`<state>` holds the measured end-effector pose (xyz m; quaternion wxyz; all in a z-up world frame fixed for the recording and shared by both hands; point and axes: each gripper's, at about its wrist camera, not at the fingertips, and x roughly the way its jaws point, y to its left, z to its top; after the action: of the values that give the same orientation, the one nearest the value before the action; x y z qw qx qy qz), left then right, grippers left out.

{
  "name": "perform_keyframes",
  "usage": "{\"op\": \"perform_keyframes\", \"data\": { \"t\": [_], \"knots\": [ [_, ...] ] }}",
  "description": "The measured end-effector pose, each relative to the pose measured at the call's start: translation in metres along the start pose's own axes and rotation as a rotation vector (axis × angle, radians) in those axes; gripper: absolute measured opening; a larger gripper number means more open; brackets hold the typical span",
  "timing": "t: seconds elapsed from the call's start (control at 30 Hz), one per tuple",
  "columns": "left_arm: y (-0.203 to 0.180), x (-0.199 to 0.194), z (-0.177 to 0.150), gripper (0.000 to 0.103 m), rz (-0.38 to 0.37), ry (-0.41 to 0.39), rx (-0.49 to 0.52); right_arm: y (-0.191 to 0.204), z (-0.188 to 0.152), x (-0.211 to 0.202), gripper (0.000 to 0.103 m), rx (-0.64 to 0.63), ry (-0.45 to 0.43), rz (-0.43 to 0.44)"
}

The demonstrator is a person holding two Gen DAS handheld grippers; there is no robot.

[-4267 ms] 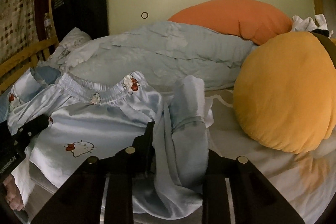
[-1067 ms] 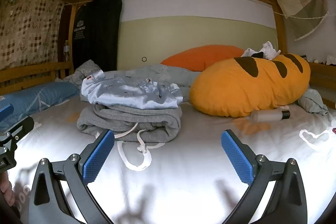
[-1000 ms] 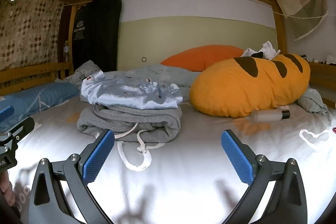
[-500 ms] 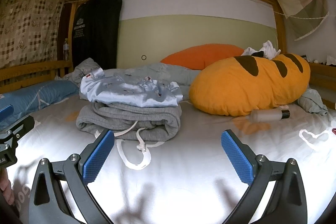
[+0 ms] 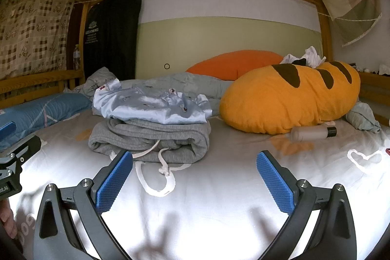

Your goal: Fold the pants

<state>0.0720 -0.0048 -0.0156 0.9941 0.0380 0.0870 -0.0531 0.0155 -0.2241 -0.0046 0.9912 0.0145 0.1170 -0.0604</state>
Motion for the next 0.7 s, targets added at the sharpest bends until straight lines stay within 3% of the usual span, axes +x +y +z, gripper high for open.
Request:
{"op": "perform_keyframes", "data": {
  "t": [0.7],
  "knots": [
    [0.0019,0.0035,-0.0025,0.103,0.004,0.016,0.002,-0.0002,-0.0033,0.0021,0.102,-0.006,0.015,0.005]
  ]
}}
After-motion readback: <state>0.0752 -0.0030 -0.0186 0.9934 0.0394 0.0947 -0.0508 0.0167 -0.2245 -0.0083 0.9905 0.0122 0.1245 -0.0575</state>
